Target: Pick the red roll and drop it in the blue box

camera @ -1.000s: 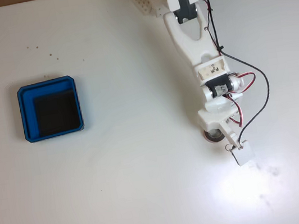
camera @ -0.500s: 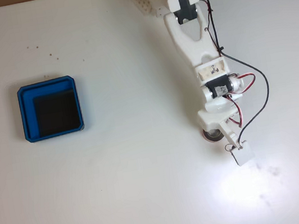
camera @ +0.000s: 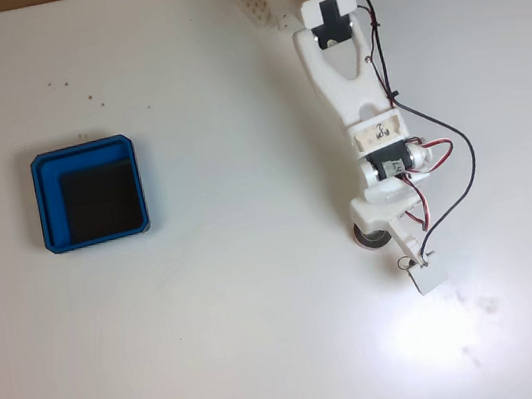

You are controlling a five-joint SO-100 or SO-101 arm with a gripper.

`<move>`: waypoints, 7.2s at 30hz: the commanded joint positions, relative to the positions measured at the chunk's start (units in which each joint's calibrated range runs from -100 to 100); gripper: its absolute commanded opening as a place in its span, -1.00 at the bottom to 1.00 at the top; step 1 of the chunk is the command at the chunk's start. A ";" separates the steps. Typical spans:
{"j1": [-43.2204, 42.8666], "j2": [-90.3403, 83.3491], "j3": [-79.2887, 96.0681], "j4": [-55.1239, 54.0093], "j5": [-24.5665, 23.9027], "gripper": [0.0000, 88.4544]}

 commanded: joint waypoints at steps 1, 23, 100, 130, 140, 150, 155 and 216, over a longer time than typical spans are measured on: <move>-0.34 -0.80 -4.10 -0.24 0.18 -0.62; 0.24 -13.00 -3.93 3.06 3.69 -0.99; 69.22 -14.42 -3.48 -4.36 3.16 -0.99; 70.10 -35.08 13.86 -6.51 2.90 -0.66; 69.51 -58.32 53.13 -31.59 2.90 -0.66; 68.24 -86.25 88.44 -43.72 2.90 -0.66; 65.70 -103.64 103.26 -43.80 2.90 -0.66; 12.65 -142.27 134.35 -42.89 3.51 -0.98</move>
